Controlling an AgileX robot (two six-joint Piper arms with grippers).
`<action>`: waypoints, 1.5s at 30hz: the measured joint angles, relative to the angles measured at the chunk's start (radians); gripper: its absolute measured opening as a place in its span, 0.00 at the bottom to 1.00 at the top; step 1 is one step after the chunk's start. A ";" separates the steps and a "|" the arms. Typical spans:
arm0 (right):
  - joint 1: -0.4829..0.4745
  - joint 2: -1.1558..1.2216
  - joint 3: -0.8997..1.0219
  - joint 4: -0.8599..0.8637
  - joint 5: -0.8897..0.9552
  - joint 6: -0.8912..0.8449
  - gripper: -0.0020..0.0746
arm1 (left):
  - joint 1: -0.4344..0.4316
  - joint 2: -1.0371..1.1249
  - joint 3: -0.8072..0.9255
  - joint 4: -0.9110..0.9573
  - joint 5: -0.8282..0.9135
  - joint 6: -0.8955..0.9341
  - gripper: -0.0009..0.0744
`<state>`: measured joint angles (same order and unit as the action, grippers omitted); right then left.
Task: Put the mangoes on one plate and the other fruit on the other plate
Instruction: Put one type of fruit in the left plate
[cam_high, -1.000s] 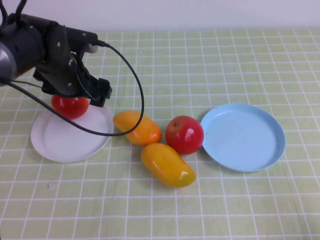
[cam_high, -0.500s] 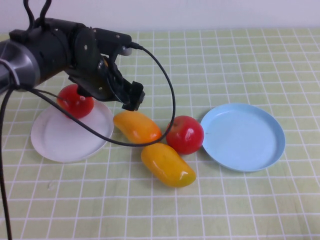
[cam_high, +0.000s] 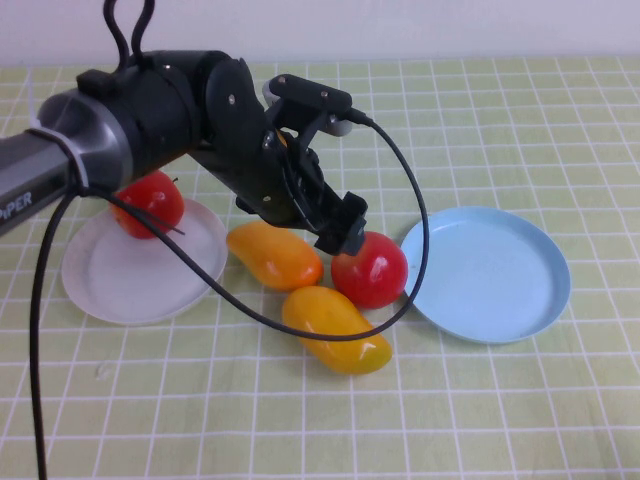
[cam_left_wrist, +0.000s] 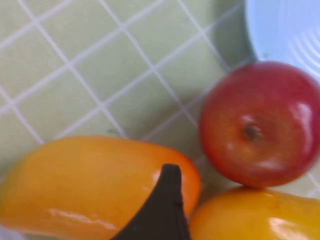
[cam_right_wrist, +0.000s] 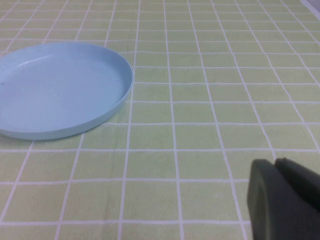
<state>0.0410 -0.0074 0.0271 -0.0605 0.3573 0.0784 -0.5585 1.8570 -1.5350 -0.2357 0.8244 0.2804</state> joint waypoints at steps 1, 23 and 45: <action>0.000 0.000 0.000 0.000 0.000 0.000 0.01 | -0.002 0.000 -0.009 -0.021 0.024 0.005 0.90; 0.000 0.000 0.000 0.000 0.000 0.000 0.01 | 0.002 0.066 -0.048 -0.224 0.034 0.186 0.90; 0.000 0.000 0.000 0.000 0.000 0.000 0.01 | 0.028 0.154 -0.048 -0.290 -0.024 0.236 0.90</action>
<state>0.0410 -0.0074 0.0271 -0.0605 0.3573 0.0784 -0.5305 2.0110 -1.5834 -0.5255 0.8003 0.5166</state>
